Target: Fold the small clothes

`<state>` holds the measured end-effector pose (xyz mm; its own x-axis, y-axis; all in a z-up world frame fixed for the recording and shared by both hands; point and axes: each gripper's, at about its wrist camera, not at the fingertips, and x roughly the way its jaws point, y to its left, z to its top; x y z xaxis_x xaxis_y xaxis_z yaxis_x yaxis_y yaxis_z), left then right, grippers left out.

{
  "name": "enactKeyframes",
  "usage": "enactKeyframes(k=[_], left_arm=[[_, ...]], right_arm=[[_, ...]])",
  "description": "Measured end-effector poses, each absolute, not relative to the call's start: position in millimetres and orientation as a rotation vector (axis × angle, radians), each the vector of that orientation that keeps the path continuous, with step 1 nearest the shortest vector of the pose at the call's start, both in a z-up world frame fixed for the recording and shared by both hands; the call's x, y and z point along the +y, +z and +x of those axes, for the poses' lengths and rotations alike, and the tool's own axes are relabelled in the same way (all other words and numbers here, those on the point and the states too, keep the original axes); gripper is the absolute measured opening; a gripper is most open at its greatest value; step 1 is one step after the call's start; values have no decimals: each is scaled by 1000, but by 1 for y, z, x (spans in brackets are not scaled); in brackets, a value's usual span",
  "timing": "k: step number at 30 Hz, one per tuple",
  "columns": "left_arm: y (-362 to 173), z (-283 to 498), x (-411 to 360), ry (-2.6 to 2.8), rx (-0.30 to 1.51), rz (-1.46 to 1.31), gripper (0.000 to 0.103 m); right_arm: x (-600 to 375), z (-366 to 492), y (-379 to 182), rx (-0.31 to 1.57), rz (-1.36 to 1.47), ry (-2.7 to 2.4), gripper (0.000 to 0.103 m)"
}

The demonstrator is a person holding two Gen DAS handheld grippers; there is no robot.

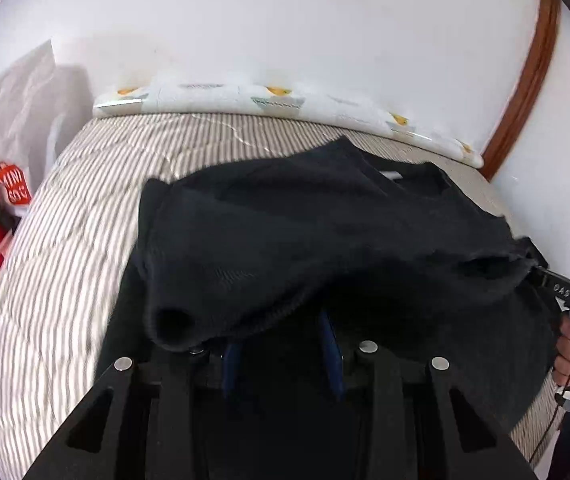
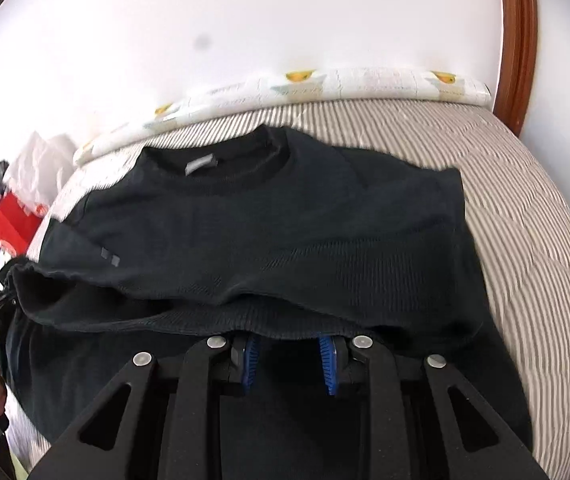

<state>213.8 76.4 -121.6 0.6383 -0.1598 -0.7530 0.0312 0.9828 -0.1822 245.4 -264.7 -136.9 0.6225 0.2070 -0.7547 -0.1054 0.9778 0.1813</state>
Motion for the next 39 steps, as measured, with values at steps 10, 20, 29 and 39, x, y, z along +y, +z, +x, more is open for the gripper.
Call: enactKeyframes(k=[10,20,29,39], left_arm=[[-121,242,105,-24,874,-177,33],[-119,244,116,31,854,-127,34],[-128,245,127,16,896,-105,44],[-104,241,118,48,733,-119,10]], right_arm=[[-261,284,-124,835,18,172,15],[-292,296,-105,779,-37,96,35],[-313,327,-141,886,1,49,45],[-339,308,-108,728,103,121,12]])
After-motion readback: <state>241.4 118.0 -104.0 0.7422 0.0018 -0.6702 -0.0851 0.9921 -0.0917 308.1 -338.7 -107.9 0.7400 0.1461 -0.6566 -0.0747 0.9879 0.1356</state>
